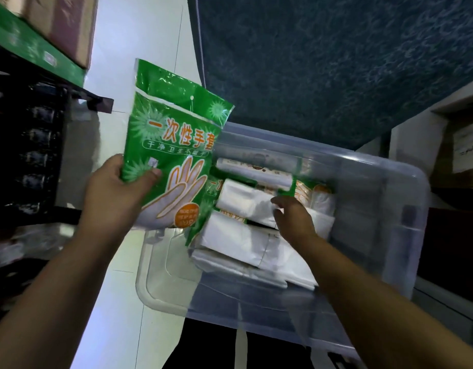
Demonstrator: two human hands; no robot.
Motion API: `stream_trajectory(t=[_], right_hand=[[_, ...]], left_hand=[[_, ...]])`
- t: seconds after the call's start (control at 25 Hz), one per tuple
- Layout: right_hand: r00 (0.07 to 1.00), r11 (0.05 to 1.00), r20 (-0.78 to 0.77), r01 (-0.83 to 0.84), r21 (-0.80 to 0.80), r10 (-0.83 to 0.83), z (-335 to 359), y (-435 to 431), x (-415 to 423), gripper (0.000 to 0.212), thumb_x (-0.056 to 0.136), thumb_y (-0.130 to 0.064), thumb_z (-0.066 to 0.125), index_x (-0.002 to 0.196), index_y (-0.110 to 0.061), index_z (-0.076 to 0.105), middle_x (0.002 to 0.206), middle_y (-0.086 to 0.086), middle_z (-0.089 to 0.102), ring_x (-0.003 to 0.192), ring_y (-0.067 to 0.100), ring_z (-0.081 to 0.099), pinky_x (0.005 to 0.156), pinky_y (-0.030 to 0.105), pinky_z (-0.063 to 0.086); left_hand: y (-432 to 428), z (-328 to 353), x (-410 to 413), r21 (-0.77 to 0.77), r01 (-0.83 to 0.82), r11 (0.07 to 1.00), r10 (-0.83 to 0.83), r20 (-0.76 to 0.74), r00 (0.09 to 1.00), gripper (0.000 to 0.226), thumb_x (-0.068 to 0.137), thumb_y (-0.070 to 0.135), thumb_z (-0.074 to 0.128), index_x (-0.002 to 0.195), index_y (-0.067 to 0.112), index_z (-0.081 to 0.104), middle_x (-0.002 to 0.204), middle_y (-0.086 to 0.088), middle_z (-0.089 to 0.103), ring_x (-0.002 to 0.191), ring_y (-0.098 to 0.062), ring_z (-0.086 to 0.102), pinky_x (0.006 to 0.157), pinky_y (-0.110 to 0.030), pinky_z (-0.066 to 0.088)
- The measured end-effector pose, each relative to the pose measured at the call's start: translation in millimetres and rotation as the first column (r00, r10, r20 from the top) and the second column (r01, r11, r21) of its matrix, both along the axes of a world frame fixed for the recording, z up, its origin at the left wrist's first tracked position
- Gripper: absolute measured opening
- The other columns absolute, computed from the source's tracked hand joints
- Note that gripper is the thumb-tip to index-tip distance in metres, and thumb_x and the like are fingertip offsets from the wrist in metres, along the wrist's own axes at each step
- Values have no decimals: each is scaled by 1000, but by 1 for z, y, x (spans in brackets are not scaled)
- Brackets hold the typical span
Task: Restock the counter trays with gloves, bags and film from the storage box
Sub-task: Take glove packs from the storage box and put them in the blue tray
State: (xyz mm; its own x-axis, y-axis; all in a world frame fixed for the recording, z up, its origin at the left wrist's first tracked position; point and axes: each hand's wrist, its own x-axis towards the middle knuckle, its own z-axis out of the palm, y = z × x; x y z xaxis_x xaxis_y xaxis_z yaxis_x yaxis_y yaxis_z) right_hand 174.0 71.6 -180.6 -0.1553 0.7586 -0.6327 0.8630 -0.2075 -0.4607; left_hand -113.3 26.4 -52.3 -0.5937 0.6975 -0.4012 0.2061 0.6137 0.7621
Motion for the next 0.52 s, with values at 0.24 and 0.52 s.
stream_trajectory(t=[0.24, 0.52], right_hand=[[970, 891, 209, -205, 405, 129, -32, 24, -65, 35, 85, -7, 51, 118, -9, 60, 119, 16, 63, 110, 33, 54, 90, 37, 40], [947, 861, 223, -306, 406, 231, -25, 29, -73, 19, 84, -1, 47, 85, 0, 66, 92, 20, 67, 91, 34, 56, 76, 39, 44]], left_hand=[[-9, -6, -9, 61, -82, 995, 83, -6, 997, 8, 78, 21, 70, 80, 29, 67, 69, 24, 72, 61, 5, 66, 53, -12, 51], [-14, -6, -5, 22, -61, 998, 61, 1, 998, 11, 74, 29, 71, 84, 25, 67, 75, 12, 74, 73, -13, 70, 70, -32, 56]])
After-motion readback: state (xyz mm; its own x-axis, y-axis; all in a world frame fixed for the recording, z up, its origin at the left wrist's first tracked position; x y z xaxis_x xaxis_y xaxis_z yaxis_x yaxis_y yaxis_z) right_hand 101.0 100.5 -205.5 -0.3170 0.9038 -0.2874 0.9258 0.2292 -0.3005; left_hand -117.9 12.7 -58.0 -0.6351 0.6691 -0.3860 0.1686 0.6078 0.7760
